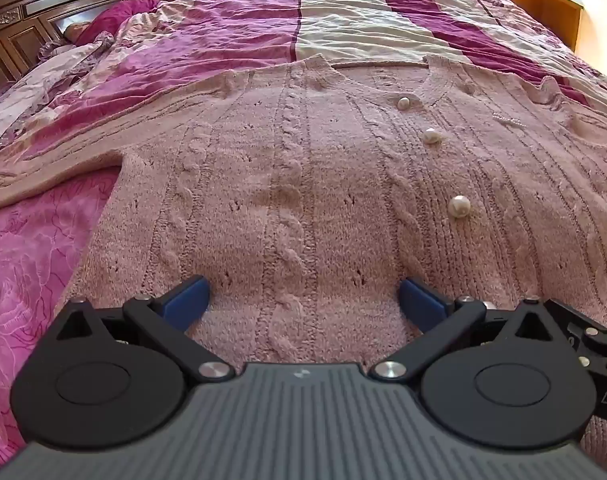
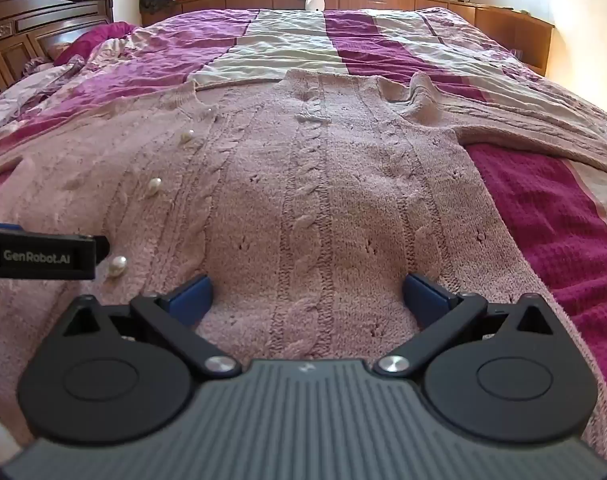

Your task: Fold small clothes

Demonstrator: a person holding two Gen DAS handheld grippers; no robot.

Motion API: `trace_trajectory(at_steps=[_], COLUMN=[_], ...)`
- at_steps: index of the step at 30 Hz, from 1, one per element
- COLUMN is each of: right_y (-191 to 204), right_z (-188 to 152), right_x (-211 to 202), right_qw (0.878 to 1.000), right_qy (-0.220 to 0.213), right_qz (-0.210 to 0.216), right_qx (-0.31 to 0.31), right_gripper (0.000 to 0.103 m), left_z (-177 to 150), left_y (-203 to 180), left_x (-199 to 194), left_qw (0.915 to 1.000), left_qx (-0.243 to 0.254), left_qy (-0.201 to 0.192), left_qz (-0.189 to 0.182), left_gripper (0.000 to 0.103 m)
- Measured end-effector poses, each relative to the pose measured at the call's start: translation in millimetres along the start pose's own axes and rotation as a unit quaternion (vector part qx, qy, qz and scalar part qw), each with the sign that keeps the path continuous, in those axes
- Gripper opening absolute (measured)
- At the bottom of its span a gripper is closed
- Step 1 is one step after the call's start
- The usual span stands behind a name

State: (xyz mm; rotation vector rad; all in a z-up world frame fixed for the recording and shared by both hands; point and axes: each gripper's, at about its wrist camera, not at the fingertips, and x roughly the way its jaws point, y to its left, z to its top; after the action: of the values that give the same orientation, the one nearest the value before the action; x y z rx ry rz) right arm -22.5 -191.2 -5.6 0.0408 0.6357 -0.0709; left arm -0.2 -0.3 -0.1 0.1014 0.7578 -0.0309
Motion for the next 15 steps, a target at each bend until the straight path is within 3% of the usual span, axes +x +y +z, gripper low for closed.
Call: trace_trajectory(at_steps=[15], right_y=[0.3], right_z=[0.3], right_x=[0.9], right_qw=[1.000], right_qy=[0.000], right_qz=[-0.003], right_qx=[-0.003], right_gripper=[0.103], left_z=[0.1], left_y=[0.0], left_x=[0.1], left_qw=[1.0000], left_qx=[0.000], left_qy=[0.001], left_qz=[0.000], left_gripper=[0.103])
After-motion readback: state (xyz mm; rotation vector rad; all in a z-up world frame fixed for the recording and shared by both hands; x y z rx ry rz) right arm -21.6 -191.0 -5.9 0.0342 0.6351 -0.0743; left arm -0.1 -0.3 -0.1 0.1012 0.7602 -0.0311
